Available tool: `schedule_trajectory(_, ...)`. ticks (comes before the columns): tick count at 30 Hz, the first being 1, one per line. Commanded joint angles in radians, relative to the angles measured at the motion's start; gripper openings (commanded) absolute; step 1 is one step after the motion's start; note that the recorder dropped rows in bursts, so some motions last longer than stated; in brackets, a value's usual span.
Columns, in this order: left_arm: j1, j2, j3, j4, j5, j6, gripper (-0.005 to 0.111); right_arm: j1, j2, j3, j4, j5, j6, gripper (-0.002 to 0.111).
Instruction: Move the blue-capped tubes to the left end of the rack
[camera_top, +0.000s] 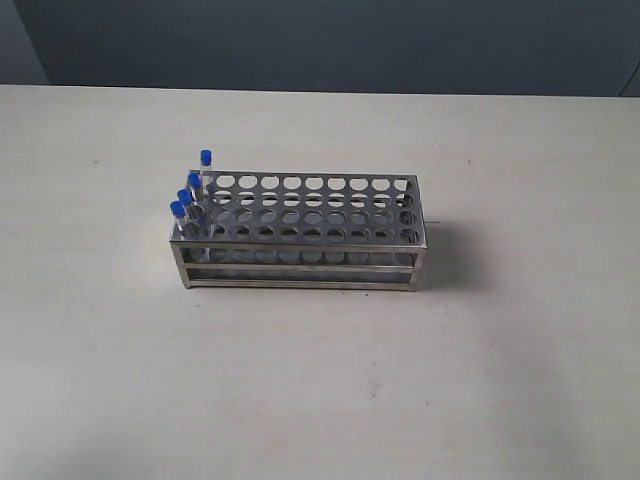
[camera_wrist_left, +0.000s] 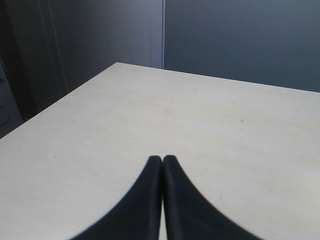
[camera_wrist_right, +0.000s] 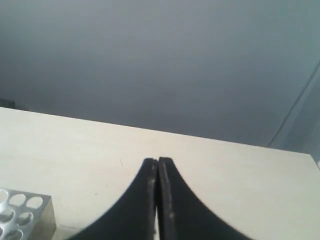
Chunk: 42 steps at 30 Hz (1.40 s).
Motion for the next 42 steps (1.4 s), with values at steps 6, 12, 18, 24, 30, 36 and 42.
schedule_trajectory(6,0.001,-0.004,-0.001,-0.003,0.002,-0.002,0.001,-0.007,-0.169,0.011,0.009,0.159,0.003,-0.001)
schedule_trajectory(12,0.001,-0.004,-0.001,-0.003,0.002,-0.002,0.001,-0.007,-0.182,0.011,0.009,0.159,0.003,-0.001)
schedule_trajectory(18,0.001,-0.004,-0.001,-0.003,0.002,-0.002,0.001,-0.007,-0.182,0.011,0.009,0.159,0.003,-0.001)
schedule_trajectory(24,0.001,-0.004,-0.001,-0.003,0.002,-0.002,0.001,-0.022,-0.257,0.080,0.020,0.194,0.005,-0.001)
schedule_trajectory(30,0.001,-0.004,-0.001,0.002,0.000,-0.002,0.001,-0.114,-0.502,0.262,0.143,0.363,0.005,-0.001)
schedule_trajectory(36,0.001,-0.004,-0.001,0.002,0.002,-0.002,0.001,-0.196,-0.730,0.436,0.190,0.289,0.005,-0.001)
schedule_trajectory(42,0.001,-0.004,-0.001,0.002,0.003,-0.002,0.001,-0.205,-0.730,0.572,0.187,0.178,0.007,-0.001)
